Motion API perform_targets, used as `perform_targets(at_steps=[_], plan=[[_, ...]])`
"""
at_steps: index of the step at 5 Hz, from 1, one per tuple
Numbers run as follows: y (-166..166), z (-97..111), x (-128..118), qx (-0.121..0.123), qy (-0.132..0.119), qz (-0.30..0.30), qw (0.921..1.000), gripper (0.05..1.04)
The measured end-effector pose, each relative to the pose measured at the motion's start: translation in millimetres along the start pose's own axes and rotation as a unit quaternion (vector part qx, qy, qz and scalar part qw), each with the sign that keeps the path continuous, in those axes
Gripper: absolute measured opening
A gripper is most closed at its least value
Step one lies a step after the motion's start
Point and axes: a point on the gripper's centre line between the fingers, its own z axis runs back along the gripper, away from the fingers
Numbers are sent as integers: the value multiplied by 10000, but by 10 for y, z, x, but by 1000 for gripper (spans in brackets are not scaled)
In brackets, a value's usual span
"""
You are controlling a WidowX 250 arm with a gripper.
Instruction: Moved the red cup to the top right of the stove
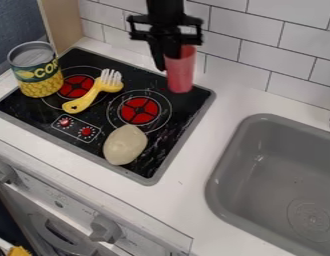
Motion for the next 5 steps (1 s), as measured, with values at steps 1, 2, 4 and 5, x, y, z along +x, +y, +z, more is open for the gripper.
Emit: perform_targets(at_steps=[1, 2, 4, 5], plan=[[-69, -151, 20, 217, 109, -204, 9995, 79], [-53, -172, 24, 279, 68, -225, 9993, 79], [-54, -183, 38, 254, 34, -182, 9995, 293], [-47, -239, 28, 252, 102, -166, 9995, 595]])
